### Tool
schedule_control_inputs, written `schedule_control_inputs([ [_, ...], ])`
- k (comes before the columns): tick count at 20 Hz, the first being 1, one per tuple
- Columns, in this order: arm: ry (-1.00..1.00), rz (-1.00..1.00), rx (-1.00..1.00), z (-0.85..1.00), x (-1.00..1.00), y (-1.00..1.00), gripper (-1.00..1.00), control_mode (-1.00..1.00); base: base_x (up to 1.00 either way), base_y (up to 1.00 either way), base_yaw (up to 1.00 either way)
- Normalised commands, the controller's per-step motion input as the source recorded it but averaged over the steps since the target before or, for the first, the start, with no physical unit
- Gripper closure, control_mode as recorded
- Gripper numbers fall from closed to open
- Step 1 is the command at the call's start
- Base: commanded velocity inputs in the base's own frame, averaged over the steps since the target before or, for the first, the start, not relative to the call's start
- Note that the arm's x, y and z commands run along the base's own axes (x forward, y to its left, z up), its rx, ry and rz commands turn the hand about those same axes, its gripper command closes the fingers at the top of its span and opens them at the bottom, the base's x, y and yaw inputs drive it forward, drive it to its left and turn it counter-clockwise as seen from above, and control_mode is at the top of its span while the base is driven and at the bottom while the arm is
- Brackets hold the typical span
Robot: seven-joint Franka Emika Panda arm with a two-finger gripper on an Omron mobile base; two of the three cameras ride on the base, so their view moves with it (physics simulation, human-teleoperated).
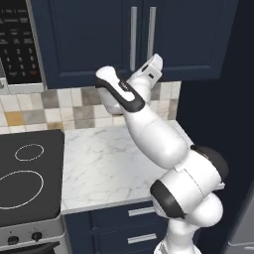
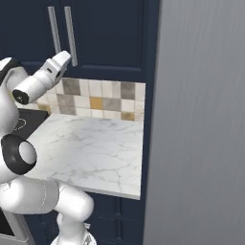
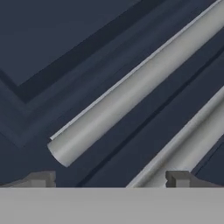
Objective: Open the cabinet. Pick the bowls from the counter and place them in the cabinet. Then close the cabinet.
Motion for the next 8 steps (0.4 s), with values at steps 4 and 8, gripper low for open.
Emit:
schedule_control_inputs([
  [4, -0.02, -0.46, 0.0, 0.07, 0.82, 0.01, -1.0, -1.0, 0.0, 0.0, 0.0],
  [8, -0.04, -0.42, 0.0, 0.0, 0.68, 0.0, -1.0, -1.0, 0.0, 0.0, 0.0],
])
